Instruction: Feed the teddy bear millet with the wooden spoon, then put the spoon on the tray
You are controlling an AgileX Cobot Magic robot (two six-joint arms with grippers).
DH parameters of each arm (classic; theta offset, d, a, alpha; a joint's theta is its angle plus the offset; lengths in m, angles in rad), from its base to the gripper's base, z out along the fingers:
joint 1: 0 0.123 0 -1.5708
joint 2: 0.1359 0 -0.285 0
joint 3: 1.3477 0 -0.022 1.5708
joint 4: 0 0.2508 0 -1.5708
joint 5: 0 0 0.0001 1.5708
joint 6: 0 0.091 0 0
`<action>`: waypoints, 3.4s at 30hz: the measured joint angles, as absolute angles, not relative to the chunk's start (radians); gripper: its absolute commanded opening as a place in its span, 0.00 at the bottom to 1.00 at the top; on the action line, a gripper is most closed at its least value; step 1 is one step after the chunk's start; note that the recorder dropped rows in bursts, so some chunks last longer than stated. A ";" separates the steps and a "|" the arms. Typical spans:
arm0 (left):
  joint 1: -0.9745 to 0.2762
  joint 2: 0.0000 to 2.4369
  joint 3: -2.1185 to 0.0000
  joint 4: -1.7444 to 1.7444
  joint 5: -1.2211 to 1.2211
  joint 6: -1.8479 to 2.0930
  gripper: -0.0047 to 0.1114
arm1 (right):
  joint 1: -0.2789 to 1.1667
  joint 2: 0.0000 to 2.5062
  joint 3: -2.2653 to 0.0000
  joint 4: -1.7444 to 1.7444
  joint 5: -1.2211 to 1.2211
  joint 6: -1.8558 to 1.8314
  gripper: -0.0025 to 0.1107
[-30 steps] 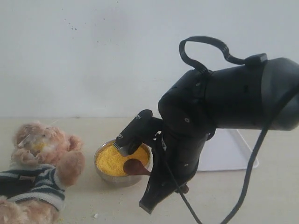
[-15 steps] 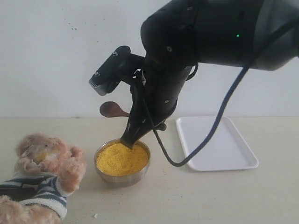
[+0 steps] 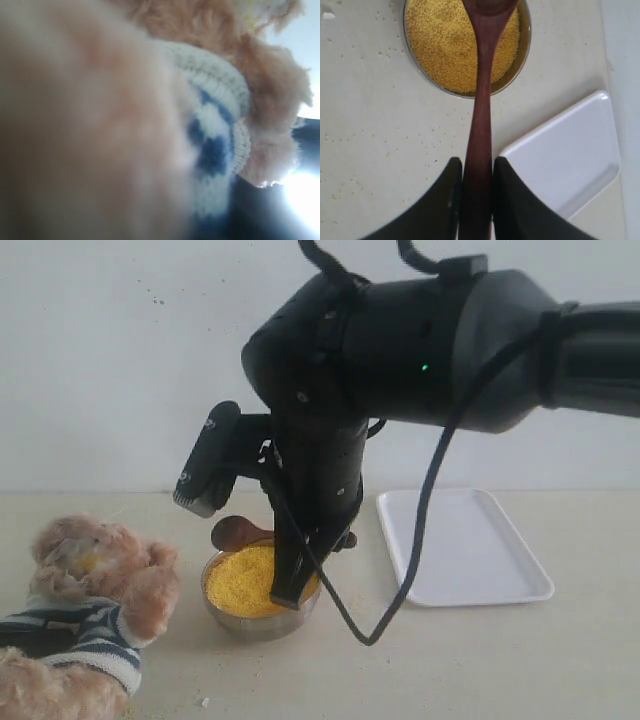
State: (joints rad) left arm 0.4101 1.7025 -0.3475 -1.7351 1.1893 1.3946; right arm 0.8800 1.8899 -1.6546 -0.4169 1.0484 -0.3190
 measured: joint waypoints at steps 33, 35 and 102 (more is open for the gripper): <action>0.410 1.703 -0.420 -1.735 1.144 1.381 0.07 | 0.880 2.077 -1.655 -0.553 0.996 -0.066 0.02; 0.410 1.703 -0.420 -1.735 1.144 1.381 0.07 | 0.880 2.084 -1.655 -0.542 0.994 -0.066 0.02; 0.410 1.703 -0.420 -1.735 1.144 1.381 0.07 | 0.804 2.003 -1.655 -0.315 0.967 0.035 0.02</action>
